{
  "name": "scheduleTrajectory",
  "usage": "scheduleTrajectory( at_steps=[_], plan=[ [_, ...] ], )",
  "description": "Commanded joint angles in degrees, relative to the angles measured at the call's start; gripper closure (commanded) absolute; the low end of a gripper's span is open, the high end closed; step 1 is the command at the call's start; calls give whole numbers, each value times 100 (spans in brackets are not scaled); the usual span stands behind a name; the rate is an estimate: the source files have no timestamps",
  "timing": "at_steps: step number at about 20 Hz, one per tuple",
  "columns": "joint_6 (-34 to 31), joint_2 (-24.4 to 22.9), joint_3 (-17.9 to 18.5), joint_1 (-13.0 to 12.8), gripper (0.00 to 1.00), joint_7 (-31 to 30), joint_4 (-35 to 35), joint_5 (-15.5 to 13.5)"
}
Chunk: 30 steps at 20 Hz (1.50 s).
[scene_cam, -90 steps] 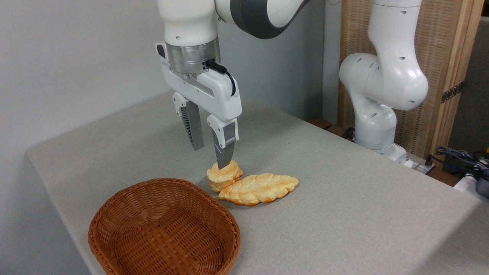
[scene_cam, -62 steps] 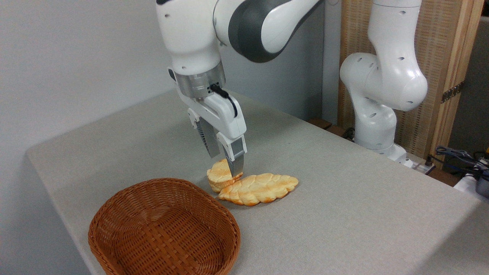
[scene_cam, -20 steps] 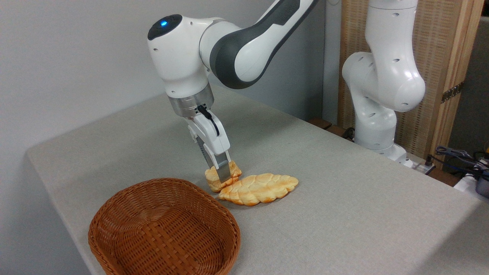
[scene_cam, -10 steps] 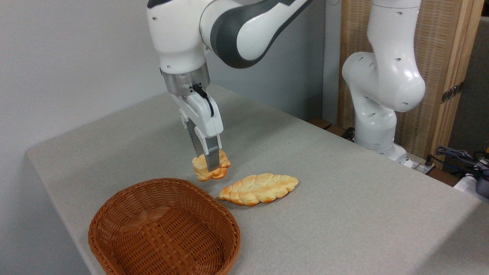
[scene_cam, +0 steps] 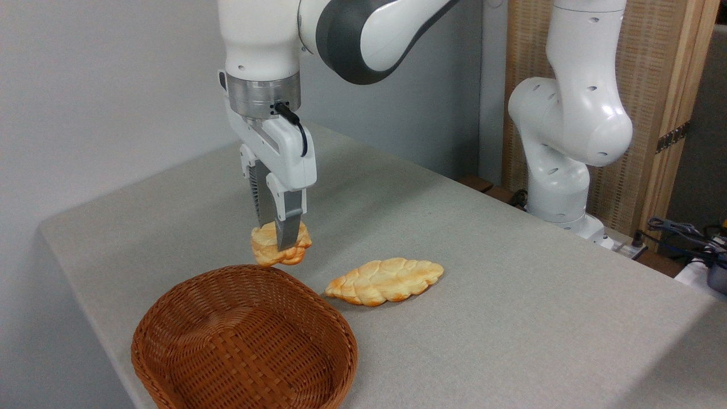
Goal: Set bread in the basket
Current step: 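Lift the roll and carry it over the wicker basket, then lower the roll into the basket and open the gripper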
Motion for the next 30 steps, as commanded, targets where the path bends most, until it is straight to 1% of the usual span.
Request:
scheduleTrajectory(
  at_steps=[1,7,12,13,14,15,16,18,22,30],
  plan=[
    [581,109,156,-26,36,55,38,-153],
    [1303,364,174,-17,36,55,38,-153],
    [1796,715,174,-17,35,55,38,-162],
    [1866,785,174,-17,33,55,38,-188],
    [1954,856,174,-17,27,37,38,-188],
    [2016,917,174,-17,18,28,38,-188],
    [2077,979,174,-17,15,28,38,-188],
    [2209,1076,165,-25,0,11,38,-188],
    [2236,1146,156,-26,0,11,38,-188],
    [2236,1094,156,-26,0,-16,38,-188]
  ],
)
